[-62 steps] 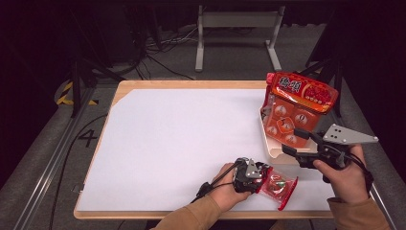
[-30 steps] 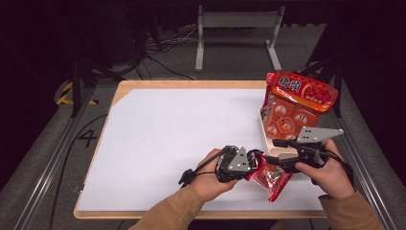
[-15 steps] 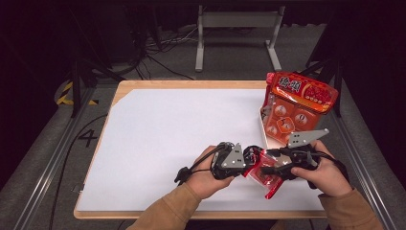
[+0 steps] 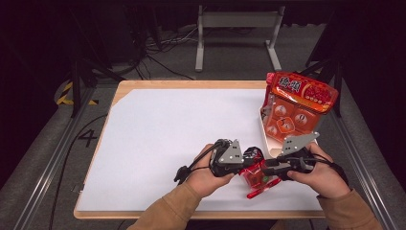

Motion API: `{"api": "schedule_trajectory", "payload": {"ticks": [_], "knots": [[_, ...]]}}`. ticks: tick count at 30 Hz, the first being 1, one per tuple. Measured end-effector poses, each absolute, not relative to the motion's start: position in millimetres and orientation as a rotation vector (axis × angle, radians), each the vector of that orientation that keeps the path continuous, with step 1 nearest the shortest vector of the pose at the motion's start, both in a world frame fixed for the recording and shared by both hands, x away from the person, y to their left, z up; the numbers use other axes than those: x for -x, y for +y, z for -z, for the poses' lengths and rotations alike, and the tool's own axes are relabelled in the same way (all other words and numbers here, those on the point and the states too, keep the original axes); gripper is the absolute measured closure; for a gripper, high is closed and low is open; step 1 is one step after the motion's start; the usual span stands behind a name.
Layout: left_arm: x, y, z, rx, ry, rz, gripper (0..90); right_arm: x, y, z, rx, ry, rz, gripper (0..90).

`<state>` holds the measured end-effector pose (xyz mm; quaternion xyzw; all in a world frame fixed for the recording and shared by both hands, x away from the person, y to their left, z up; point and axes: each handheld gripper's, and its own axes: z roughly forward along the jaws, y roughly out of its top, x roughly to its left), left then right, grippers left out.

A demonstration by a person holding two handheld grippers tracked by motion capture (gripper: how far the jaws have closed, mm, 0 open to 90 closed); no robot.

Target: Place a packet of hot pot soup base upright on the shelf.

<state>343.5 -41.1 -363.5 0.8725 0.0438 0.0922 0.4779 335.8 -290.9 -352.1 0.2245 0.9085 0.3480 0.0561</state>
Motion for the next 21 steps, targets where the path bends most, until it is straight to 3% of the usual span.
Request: {"api": "schedule_trajectory", "payload": {"ticks": [2, 3, 4, 6, 16, 21], "knots": [[-343, -40, 362, -2.126, 0.103, -0.228, 88.8, -337, -290, 354, -0.703, 2.751, -1.081, 62.3], [-343, -40, 362, -2.126, 0.105, -0.227, 88.8, -338, -290, 354, -0.697, 2.746, -1.097, 65.3], [-343, -40, 361, -2.123, 0.105, -0.219, 88.9, -338, -290, 354, -0.698, 2.747, -1.092, 80.5], [-342, -39, 361, -2.115, 0.101, -0.22, 88.9, -338, -292, 352, -0.669, 2.751, -1.064, 89.9], [-345, -34, 359, -2.079, 0.127, -0.203, 88.2, -333, -289, 349, -0.682, 2.68, -1.076, 90.0], [-348, -27, 358, -2.017, 0.19, -0.193, 74.8, -333, -293, 348, -0.701, 2.641, -1.122, 90.0]]}}
